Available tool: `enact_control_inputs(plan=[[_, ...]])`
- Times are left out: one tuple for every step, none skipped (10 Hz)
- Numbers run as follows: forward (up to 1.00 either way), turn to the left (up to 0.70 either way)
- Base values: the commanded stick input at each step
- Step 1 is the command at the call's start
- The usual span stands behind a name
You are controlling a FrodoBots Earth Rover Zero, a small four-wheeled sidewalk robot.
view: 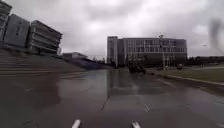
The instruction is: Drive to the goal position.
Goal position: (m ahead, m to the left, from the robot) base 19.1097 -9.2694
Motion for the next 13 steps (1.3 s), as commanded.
enact_control_inputs(plan=[[1.0, 0.0], [1.0, 0.0], [1.0, 0.0], [1.0, 0.0], [1.0, 0.0], [1.0, 0.0], [1.0, 0.0], [1.0, 0.0], [1.0, 0.0], [1.0, 0.0], [1.0, 0.0], [1.0, 0.0], [1.0, 0.0]])
